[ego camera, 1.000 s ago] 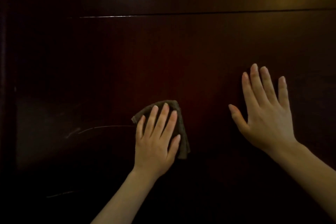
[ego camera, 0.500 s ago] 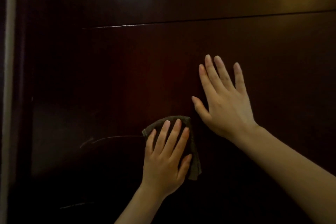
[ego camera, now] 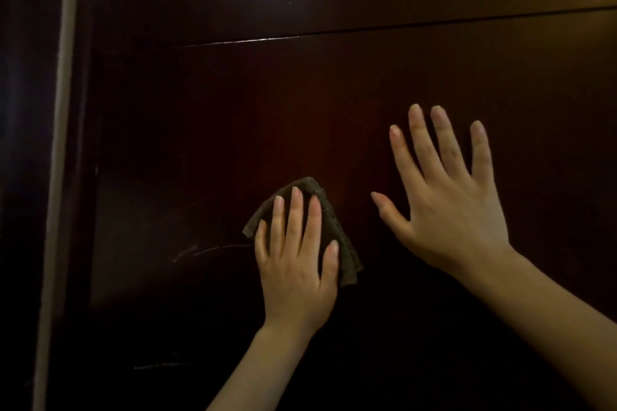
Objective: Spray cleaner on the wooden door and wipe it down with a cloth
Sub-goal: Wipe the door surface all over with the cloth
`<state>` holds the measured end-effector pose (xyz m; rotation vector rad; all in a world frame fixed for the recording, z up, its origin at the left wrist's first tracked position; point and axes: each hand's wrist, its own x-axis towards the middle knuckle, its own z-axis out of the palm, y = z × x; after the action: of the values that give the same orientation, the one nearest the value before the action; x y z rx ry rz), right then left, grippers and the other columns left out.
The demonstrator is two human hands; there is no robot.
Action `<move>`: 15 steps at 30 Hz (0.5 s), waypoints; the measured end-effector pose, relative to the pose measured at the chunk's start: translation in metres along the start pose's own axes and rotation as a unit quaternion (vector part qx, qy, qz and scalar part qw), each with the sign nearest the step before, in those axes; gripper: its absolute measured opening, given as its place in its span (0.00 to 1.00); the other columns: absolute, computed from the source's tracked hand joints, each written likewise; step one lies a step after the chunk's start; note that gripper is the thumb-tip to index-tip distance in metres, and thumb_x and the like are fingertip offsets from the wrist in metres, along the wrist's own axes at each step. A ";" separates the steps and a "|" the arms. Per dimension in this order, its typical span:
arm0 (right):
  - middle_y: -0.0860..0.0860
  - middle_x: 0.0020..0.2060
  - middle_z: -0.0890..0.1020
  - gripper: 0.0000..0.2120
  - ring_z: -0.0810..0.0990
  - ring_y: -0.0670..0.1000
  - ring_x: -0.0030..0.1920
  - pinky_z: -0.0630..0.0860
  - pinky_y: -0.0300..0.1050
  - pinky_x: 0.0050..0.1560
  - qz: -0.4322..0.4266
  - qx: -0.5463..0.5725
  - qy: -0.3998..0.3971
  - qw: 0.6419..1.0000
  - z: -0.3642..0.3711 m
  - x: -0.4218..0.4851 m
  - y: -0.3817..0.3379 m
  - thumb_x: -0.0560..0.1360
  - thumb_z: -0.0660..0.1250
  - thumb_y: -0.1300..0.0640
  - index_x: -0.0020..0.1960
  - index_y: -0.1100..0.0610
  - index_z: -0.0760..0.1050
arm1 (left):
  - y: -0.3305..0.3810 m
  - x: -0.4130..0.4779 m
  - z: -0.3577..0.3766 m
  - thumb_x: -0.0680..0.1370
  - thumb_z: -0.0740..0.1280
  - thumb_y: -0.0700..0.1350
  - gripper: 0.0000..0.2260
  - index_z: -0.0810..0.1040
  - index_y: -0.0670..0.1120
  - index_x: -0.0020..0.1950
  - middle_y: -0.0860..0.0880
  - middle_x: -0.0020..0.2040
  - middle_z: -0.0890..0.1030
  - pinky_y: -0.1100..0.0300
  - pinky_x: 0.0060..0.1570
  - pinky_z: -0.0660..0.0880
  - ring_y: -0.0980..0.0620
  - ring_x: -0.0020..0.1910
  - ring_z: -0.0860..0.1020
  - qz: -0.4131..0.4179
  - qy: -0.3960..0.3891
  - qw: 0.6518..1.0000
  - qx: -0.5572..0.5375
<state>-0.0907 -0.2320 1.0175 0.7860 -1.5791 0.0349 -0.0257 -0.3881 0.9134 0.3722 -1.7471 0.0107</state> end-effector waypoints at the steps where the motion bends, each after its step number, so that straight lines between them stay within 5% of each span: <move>1: 0.60 0.75 0.55 0.36 0.49 0.59 0.75 0.44 0.62 0.72 -0.001 0.002 -0.001 1.000 0.000 0.000 0.000 0.75 0.50 0.38 0.75 0.60 0.55 | -0.001 -0.006 0.002 0.81 0.41 0.56 0.23 0.50 0.48 0.74 0.46 0.74 0.56 0.48 0.69 0.49 0.47 0.74 0.52 0.001 -0.001 1.000 0.001; 10: 0.60 0.75 0.55 0.33 0.49 0.60 0.75 0.44 0.64 0.71 -0.007 0.008 -0.012 1.000 -0.002 0.001 0.000 0.75 0.49 0.38 0.74 0.56 0.57 | -0.033 -0.026 0.002 0.81 0.43 0.56 0.23 0.51 0.50 0.74 0.51 0.75 0.53 0.50 0.71 0.48 0.51 0.76 0.47 0.089 -0.015 0.996 0.019; 15: 0.61 0.75 0.55 0.33 0.50 0.61 0.75 0.45 0.65 0.71 -0.003 0.013 -0.008 1.000 -0.001 0.000 -0.002 0.75 0.49 0.39 0.74 0.55 0.58 | -0.020 -0.038 0.008 0.82 0.41 0.55 0.23 0.52 0.48 0.74 0.50 0.75 0.53 0.49 0.70 0.49 0.51 0.76 0.46 0.019 -0.012 1.000 -0.007</move>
<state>-0.0888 -0.2335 1.0168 0.8116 -1.5939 0.0452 -0.0218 -0.3996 0.8717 0.3300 -1.7764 0.0210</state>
